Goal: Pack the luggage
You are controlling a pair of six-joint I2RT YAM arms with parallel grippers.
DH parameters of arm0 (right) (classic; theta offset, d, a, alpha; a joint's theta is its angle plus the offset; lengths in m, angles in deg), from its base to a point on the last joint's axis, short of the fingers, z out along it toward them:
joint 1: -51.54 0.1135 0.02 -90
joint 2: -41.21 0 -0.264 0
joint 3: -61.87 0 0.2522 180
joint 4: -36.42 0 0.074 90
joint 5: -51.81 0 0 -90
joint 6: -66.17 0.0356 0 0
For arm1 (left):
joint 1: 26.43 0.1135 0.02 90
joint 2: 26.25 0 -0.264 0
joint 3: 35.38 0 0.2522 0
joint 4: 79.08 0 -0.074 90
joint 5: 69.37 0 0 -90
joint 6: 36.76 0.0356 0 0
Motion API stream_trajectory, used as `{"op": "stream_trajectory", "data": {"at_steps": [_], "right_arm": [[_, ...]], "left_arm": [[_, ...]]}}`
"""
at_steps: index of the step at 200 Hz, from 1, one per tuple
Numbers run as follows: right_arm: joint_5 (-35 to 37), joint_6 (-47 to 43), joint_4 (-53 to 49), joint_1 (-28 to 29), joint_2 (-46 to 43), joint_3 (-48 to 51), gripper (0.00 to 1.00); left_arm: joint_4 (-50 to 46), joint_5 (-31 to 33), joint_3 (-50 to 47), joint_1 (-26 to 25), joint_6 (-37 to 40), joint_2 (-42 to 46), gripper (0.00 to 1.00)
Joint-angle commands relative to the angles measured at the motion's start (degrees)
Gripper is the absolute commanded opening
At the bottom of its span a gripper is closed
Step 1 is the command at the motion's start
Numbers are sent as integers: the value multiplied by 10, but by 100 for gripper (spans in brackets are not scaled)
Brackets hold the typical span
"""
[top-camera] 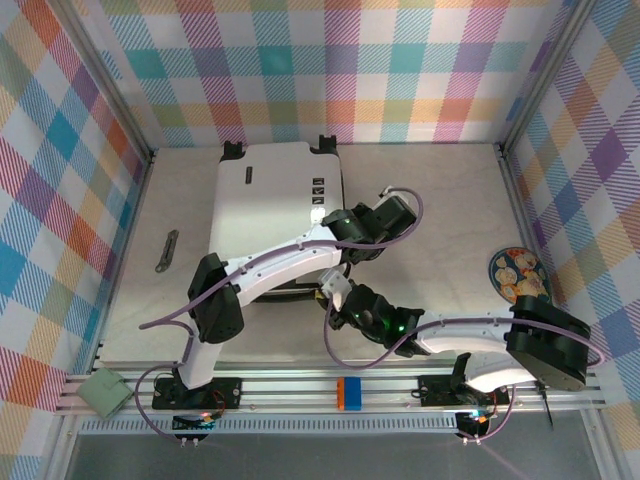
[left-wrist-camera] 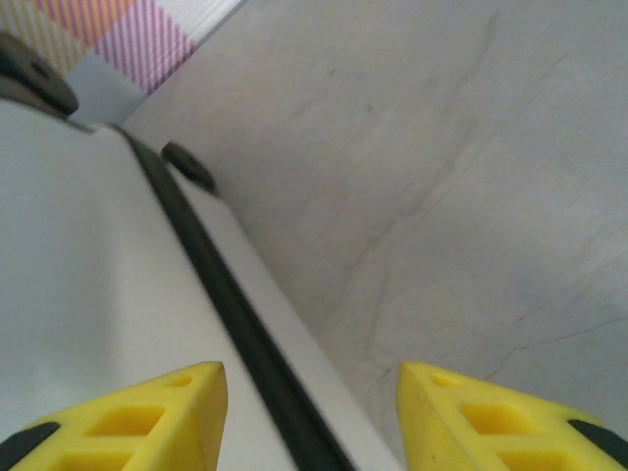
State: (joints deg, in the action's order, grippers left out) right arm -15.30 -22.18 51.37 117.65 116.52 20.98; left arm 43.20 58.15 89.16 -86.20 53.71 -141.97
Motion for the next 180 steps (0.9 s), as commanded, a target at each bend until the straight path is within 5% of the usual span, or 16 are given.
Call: {"op": "stream_trajectory", "data": {"at_steps": [1,74,107,180], "right_arm": [[36,19,17,-8,-31,11,0],[60,46,-6,-10,-81,47,0],[216,129,-75,-16,-112,54,0],[210,126,-95,-20,-170,80,0]], "left_arm": [[-41,51,8,13,-8,-1,48],[-33,68,-75,52,-37,25,41],[-31,67,-109,65,-48,32,40],[-11,62,-166,79,-48,60,37]]}}
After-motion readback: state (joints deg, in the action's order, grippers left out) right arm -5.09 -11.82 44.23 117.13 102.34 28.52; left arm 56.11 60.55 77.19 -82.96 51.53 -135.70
